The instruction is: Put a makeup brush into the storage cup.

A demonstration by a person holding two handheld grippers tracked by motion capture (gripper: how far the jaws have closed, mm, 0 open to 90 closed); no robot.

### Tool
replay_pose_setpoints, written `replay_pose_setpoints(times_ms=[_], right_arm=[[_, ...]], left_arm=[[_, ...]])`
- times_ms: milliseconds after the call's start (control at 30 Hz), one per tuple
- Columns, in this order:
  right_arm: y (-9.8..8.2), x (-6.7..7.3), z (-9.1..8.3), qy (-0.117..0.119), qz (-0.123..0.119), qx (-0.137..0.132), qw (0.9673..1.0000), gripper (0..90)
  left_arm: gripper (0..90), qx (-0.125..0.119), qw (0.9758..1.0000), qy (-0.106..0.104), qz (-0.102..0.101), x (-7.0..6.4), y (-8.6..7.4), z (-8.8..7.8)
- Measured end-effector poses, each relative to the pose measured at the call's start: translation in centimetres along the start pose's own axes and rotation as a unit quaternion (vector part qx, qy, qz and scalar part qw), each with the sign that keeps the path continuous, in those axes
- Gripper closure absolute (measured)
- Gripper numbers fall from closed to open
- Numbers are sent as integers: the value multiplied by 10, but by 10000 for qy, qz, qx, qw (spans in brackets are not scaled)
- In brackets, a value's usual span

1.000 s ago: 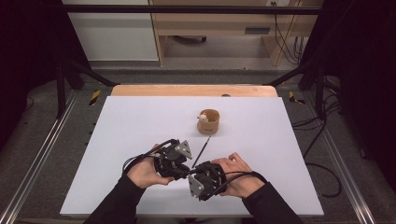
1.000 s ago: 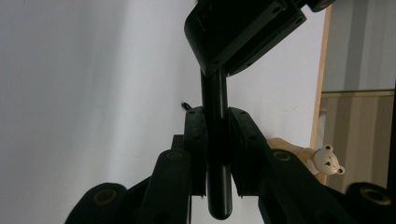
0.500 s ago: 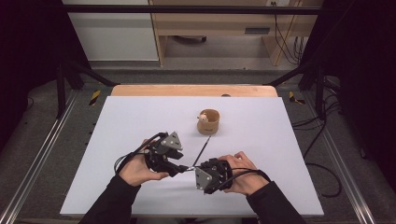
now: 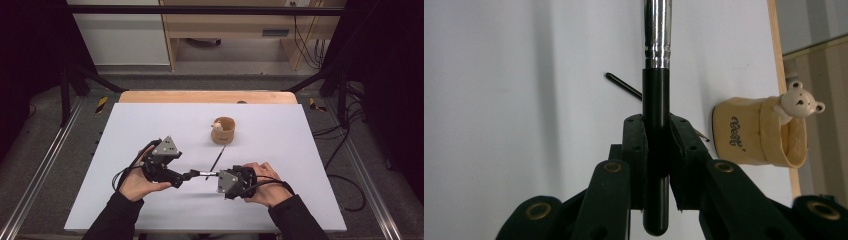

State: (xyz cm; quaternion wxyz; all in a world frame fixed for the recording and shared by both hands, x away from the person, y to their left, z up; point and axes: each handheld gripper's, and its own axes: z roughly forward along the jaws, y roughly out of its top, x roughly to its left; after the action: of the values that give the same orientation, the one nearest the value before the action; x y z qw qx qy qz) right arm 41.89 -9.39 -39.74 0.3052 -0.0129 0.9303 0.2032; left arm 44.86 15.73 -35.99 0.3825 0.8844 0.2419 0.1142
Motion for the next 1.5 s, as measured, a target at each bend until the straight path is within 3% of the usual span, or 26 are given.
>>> replay_pose_setpoints(times_ms=[333,500,600,767,867,900,933,967,1133,1267,1500], right_arm=[[-16,-1,5,-101,630,-45,9980,792],[-23,-1,5,-76,1240,-262,9919,792],[-28,0,6,-77,1439,-388,9888,791],[-33,2,6,-150,1952,-566,9790,791],[-36,3,5,-191,2355,-730,9689,791],[-37,2,5,-225,2380,-783,9678,791],[-38,3,5,-260,2502,-848,9641,791],[-39,3,5,-272,2531,-884,9630,791],[-41,8,6,-221,2929,-1047,9501,791],[-41,10,8,-146,3089,-1196,9434,791],[-39,12,8,-118,3282,-1379,9344,791]], left_arm=[[181,-343,9983,198,-421,6,-24,0],[184,-639,9953,199,-698,8,-34,2],[185,-780,9933,237,-821,8,-39,5],[187,-896,9907,295,-980,7,-44,9],[189,-1036,9883,307,-1074,5,-46,10],[192,-1059,9878,305,-1101,5,-46,11],[192,-1085,9873,310,-1115,4,-47,11],[193,-1114,9869,324,-1121,4,-47,12],[193,-1243,9845,332,-1196,1,-48,15],[198,-1425,9803,301,-1330,-1,-49,15],[204,-1625,9757,354,-1428,-5,-50,18]])
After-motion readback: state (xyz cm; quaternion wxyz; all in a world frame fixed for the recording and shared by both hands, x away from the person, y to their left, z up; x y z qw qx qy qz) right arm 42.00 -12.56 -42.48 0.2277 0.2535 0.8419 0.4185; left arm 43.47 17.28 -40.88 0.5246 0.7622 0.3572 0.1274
